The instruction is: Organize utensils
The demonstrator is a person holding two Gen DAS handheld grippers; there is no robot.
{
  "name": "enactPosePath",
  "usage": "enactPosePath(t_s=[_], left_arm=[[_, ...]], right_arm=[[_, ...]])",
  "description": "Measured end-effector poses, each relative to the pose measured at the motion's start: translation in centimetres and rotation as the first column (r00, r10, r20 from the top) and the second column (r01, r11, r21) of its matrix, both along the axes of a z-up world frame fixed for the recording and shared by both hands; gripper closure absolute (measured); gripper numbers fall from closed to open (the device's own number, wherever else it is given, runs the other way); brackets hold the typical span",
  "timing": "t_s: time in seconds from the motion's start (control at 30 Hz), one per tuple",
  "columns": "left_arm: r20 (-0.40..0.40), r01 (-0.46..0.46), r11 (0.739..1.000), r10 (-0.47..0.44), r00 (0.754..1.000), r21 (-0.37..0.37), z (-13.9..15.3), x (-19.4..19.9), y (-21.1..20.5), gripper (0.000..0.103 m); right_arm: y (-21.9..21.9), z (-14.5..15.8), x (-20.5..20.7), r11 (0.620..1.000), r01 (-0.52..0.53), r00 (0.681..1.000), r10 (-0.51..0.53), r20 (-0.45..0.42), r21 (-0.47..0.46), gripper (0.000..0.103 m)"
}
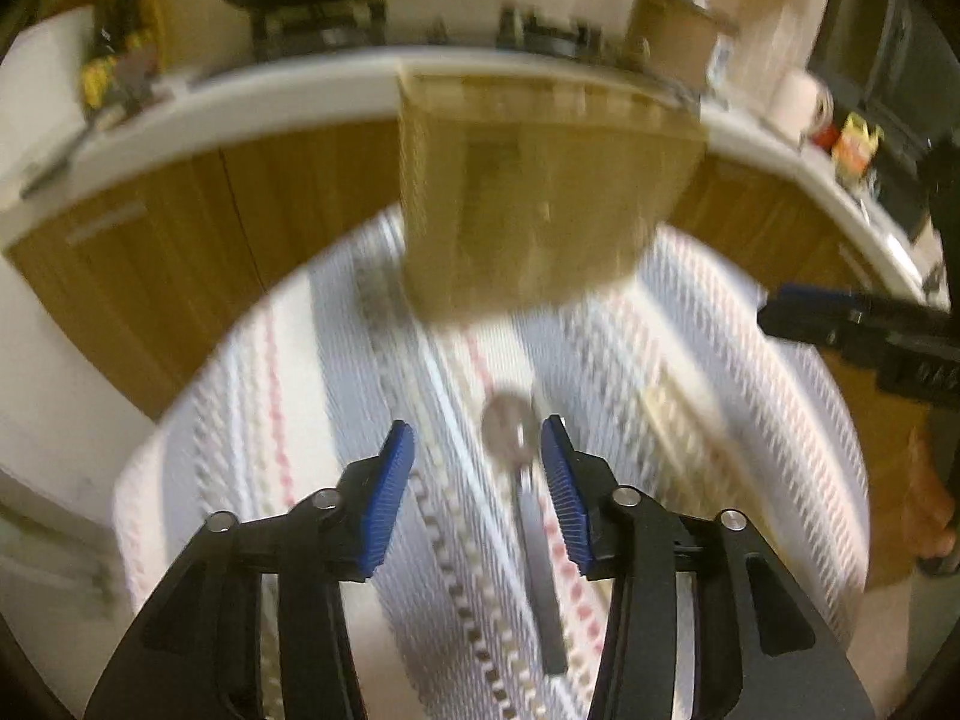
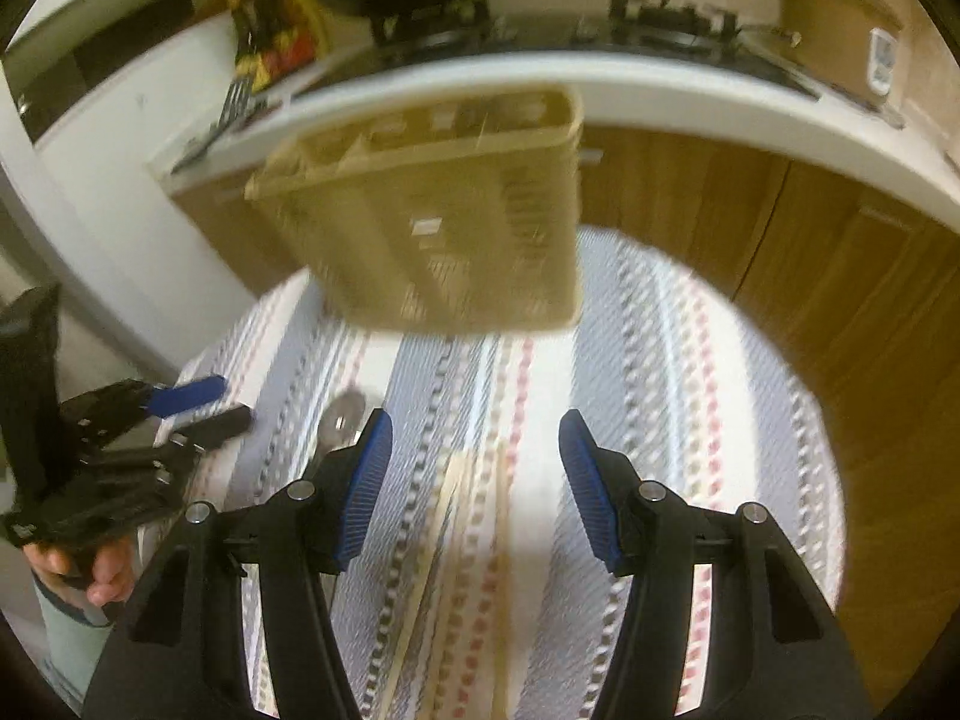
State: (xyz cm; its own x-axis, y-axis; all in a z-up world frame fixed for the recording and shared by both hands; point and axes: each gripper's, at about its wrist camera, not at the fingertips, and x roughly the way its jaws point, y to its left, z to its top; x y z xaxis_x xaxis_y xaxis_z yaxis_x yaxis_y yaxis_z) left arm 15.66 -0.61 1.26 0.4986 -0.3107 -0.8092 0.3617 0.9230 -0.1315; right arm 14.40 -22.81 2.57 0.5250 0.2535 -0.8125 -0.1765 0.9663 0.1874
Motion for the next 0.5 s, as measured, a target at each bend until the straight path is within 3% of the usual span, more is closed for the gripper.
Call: enactPosePath(t_s=[0.1, 0.3, 0.5], left_arm=[[-0.047, 0.036, 0.999, -0.035, 0.998, 0.025, -2.1, -0.7, -0.5, 0.068], [-0.072, 0.066, 0.994, -0.060, 0.996, 0.082, -4.2, -1.9, -2.3, 0.069], [-0.078, 0.058, 0.987, -0.047, 0.996, 0.147, -5.1, -1.7, -4.0, 0.077]], right_arm=[[1.2, -1.4, 0.4, 1.000, -0.030, 0.999, 0.030, -0.045, 0.010, 0.059], [3.1, -3.7, 1.9, 0.997, -0.047, 0.990, 0.055, -0.131, 0.061, 0.059], [3.0, -4.8, 1.9, 0.996, -0.022, 0.987, 0.035, -0.157, 0.083, 0.059]])
